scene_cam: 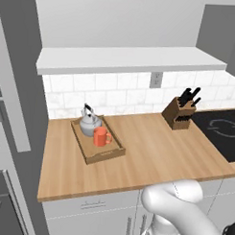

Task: Pick the kettle from the counter and place it on the tray. Then pick the mug from the cabinet and place it on the tray. Then close the cabinet doors.

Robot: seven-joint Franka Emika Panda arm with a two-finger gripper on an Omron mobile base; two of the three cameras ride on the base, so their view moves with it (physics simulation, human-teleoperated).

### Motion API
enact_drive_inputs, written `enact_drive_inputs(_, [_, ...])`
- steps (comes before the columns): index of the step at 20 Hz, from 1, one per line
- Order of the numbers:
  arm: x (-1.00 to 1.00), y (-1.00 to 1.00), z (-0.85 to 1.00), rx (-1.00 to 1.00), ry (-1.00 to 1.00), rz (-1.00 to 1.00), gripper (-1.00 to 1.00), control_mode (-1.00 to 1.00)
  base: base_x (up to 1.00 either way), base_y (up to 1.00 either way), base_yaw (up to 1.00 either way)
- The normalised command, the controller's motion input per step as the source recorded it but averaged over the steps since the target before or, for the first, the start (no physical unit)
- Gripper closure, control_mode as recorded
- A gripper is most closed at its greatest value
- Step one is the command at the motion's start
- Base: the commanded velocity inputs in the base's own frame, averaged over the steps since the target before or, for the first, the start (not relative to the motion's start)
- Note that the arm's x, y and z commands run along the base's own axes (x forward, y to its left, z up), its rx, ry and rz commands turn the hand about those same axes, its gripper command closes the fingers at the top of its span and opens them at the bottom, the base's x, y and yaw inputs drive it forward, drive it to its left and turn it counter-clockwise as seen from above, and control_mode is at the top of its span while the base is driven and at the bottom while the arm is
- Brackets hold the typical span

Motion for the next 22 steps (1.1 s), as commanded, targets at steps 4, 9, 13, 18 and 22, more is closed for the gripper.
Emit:
enact_drive_inputs(4, [0.00,-0.51,0.42,0.18,0.00,0.02,1.00,-1.00,0.00,0.00,0.00])
enact_drive_inputs(9, [0.00,-0.20,0.30,0.04,-0.02,0.00,1.00,-1.00,0.00,0.00,0.00])
enact_drive_inputs(13, [0.00,0.00,0.33,0.01,-0.03,0.00,1.00,-1.00,0.00,0.00,0.00])
enact_drive_inputs(18, [-0.01,0.17,0.48,0.00,-0.03,0.00,1.00,-1.00,0.00,0.00,0.00])
enact_drive_inputs(22, [0.00,0.55,0.63,-0.06,0.02,0.00,1.00,-1.00,0.00,0.00,0.00])
